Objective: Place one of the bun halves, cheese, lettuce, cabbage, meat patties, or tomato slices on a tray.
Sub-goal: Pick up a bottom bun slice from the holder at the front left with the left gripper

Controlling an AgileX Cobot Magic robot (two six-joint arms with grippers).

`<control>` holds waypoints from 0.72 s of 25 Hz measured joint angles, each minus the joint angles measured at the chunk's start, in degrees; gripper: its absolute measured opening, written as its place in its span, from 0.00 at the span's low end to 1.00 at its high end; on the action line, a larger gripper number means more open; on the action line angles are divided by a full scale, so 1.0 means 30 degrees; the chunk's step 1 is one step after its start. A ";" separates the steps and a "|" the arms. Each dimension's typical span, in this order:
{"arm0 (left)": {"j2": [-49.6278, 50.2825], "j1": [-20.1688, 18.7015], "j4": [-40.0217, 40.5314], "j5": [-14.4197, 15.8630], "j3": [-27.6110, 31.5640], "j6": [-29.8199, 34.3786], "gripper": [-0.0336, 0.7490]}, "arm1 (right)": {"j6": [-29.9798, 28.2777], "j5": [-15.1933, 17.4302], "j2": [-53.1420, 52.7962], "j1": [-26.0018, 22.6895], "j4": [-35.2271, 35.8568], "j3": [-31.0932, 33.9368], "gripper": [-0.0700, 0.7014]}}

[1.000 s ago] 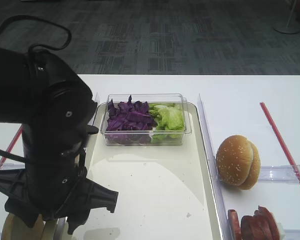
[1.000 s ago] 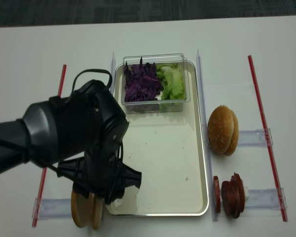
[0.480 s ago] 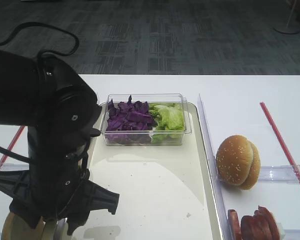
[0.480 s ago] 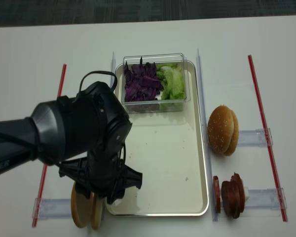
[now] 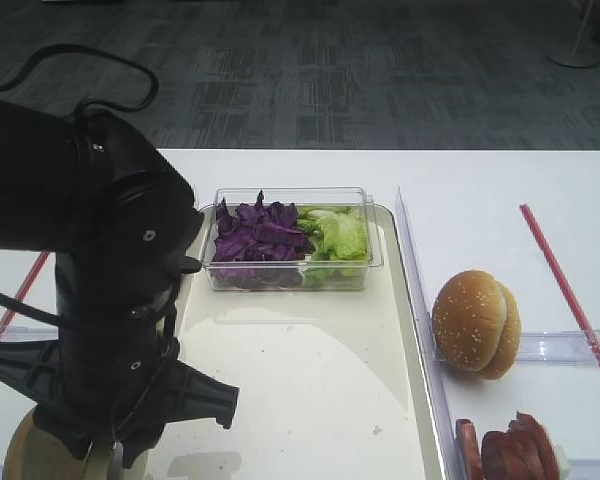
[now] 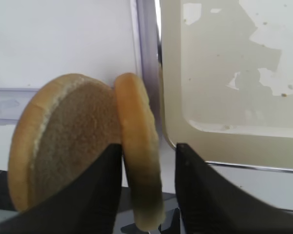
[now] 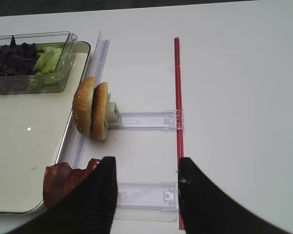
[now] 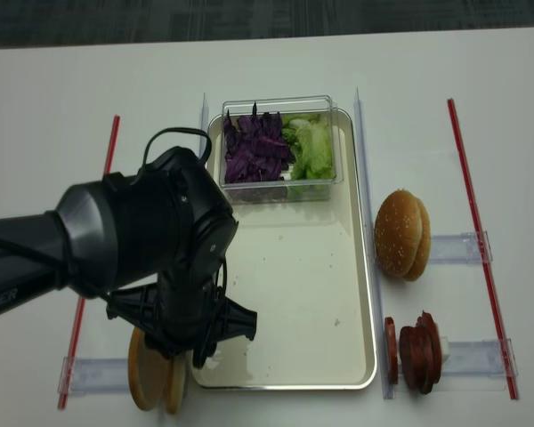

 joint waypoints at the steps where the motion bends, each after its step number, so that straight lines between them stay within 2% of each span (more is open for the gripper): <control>1: 0.0000 0.0000 0.0000 0.0000 0.0000 0.0000 0.36 | 0.0000 0.0000 0.0000 0.0000 0.0000 0.0000 0.53; 18: 0.0000 0.0000 0.0430 0.0395 0.0000 0.0101 0.20 | 0.0000 0.0000 0.0000 0.0000 0.0000 0.0000 0.53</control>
